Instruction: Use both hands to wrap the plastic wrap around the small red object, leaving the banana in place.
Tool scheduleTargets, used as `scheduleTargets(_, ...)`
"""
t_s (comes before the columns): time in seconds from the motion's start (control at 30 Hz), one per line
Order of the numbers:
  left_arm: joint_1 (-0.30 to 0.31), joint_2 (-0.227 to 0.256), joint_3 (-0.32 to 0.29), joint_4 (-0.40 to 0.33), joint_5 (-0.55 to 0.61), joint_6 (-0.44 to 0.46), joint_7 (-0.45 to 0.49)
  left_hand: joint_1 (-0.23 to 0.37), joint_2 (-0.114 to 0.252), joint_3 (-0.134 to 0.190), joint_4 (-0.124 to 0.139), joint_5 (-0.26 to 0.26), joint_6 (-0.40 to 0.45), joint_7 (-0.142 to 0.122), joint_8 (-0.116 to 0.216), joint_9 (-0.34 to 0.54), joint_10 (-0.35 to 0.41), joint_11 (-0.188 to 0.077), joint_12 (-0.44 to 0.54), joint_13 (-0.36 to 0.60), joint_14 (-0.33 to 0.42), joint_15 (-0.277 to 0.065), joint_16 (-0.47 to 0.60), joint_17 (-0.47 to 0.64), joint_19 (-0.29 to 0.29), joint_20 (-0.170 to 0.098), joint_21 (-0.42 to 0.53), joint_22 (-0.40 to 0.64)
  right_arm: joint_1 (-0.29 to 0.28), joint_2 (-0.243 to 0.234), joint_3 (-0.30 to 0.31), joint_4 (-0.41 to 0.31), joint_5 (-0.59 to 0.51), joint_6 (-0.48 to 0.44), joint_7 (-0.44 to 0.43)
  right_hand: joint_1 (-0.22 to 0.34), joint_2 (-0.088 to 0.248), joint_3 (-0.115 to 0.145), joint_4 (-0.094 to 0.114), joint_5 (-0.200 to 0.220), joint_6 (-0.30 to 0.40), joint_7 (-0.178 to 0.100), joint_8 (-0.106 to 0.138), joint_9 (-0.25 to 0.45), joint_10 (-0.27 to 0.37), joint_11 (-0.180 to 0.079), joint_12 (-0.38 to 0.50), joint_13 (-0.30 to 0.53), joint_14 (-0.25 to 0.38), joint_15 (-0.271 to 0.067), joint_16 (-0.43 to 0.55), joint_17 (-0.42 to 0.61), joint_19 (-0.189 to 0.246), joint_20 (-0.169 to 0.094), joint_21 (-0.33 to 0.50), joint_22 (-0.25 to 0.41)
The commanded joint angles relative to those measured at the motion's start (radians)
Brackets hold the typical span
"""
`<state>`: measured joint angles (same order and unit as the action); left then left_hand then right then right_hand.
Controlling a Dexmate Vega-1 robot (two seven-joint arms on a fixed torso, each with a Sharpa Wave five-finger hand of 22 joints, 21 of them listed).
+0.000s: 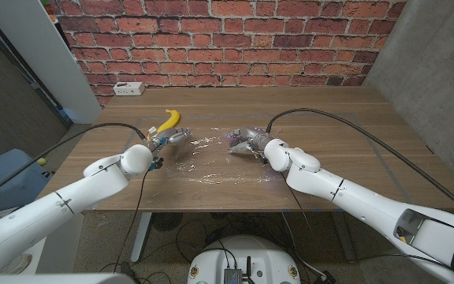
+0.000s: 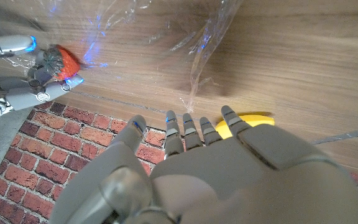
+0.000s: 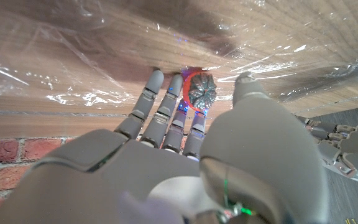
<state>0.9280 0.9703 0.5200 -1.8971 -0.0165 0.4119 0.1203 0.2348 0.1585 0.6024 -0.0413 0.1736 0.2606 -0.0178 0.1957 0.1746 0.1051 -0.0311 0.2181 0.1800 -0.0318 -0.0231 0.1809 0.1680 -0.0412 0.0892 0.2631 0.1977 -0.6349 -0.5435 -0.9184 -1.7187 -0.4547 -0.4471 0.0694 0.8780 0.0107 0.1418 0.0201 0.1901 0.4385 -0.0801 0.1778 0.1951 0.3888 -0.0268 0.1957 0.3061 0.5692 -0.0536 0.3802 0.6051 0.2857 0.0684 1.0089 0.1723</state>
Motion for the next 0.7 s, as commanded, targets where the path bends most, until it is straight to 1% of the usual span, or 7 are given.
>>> scheduleTargets(0.03, -0.051, -0.024, 0.030, 0.038, 0.021, -0.019, -0.032, -0.003, -0.005, 0.005, 0.003, -0.001, 0.016, 0.004, -0.001, 0.004, 0.018, -0.005, 0.000, 0.001, 0.010, -0.005, 0.001, 0.002, 0.009, 0.005, 0.003, 0.003, -0.072, -0.041, 0.092, -0.027, 0.136, 0.115, -0.101, -0.046, 0.010, -0.008, 0.027, 0.007, -0.011, 0.010, 0.008, 0.001, -0.009, 0.006, 0.000, -0.002, -0.006, -0.065, -0.003, 0.004, -0.002, 0.009, -0.010, 0.003)
scheduleTargets(0.17, -0.061, -0.030, 0.035, 0.046, 0.025, -0.021, -0.039, -0.004, -0.005, 0.007, 0.003, -0.001, 0.025, 0.007, 0.000, 0.004, 0.023, -0.003, 0.000, 0.001, 0.005, -0.014, -0.002, 0.001, 0.010, 0.006, 0.003, 0.003, -0.102, -0.043, 0.115, -0.031, 0.150, 0.144, -0.163, -0.069, 0.016, -0.013, 0.038, 0.007, -0.016, 0.012, 0.009, 0.000, -0.021, 0.013, -0.002, -0.004, -0.002, -0.062, -0.004, 0.002, -0.002, 0.013, -0.014, 0.003)
scheduleTargets(0.3, -0.065, -0.034, 0.036, 0.051, 0.027, -0.023, -0.042, -0.004, -0.006, 0.007, 0.002, 0.000, 0.027, 0.008, 0.000, 0.004, 0.026, -0.002, 0.000, 0.001, 0.005, -0.016, -0.003, 0.001, 0.011, 0.006, 0.003, 0.003, -0.138, -0.039, 0.137, -0.046, 0.154, 0.144, -0.233, -0.062, 0.024, -0.007, 0.034, 0.009, -0.017, 0.012, 0.010, 0.000, -0.024, 0.015, -0.001, -0.005, 0.001, -0.061, -0.005, 0.002, 0.000, 0.015, -0.015, 0.004)
scheduleTargets(0.4, -0.068, -0.036, 0.039, 0.053, 0.030, -0.022, -0.044, -0.004, -0.006, 0.008, 0.002, 0.000, 0.027, 0.008, -0.001, 0.004, 0.026, 0.000, -0.001, 0.001, 0.005, -0.017, -0.003, 0.001, 0.011, 0.006, 0.003, 0.003, -0.160, -0.032, 0.138, -0.084, 0.114, 0.059, -0.282, -0.038, 0.035, 0.008, 0.019, 0.013, -0.010, 0.013, 0.014, -0.001, -0.018, 0.011, 0.004, -0.007, 0.007, -0.063, -0.005, 0.001, 0.003, 0.015, -0.017, 0.004)
scheduleTargets(0.43, -0.070, -0.037, 0.039, 0.054, 0.029, -0.022, -0.047, -0.004, -0.006, 0.008, 0.002, 0.000, 0.028, 0.007, -0.001, 0.004, 0.027, -0.003, -0.001, 0.001, 0.005, -0.018, -0.003, 0.001, 0.011, 0.007, 0.003, 0.003, -0.166, -0.029, 0.135, -0.097, 0.096, 0.026, -0.297, -0.014, 0.048, 0.023, 0.004, 0.016, -0.004, 0.014, 0.018, -0.001, -0.013, 0.010, 0.007, -0.009, 0.006, -0.063, -0.006, 0.001, 0.004, 0.013, -0.019, 0.004)
scheduleTargets(0.53, -0.073, -0.039, 0.042, 0.057, 0.031, -0.023, -0.048, -0.005, -0.007, 0.008, 0.002, 0.000, 0.028, 0.008, -0.002, 0.004, 0.027, -0.004, -0.002, 0.001, 0.004, -0.016, -0.003, 0.000, 0.011, 0.007, 0.003, 0.003, -0.183, -0.017, 0.136, -0.127, 0.070, -0.060, -0.329, 0.003, 0.057, 0.036, -0.009, 0.014, 0.033, 0.013, 0.032, -0.001, 0.011, 0.004, 0.018, -0.011, 0.004, -0.066, -0.013, -0.003, 0.007, 0.009, -0.022, 0.004)
scheduleTargets(0.7, -0.077, -0.042, 0.044, 0.061, 0.034, -0.026, -0.051, -0.005, -0.007, 0.009, 0.002, 0.000, 0.027, 0.007, -0.003, 0.004, 0.026, -0.002, -0.003, 0.001, 0.004, -0.017, -0.004, 0.000, 0.012, 0.007, 0.003, 0.003, -0.195, 0.012, 0.126, -0.181, 0.039, -0.259, -0.346, -0.014, 0.060, 0.033, -0.004, 0.007, 0.040, 0.016, 0.032, -0.001, 0.013, 0.005, 0.018, -0.013, -0.020, -0.053, -0.023, -0.002, -0.013, 0.014, -0.034, 0.004)
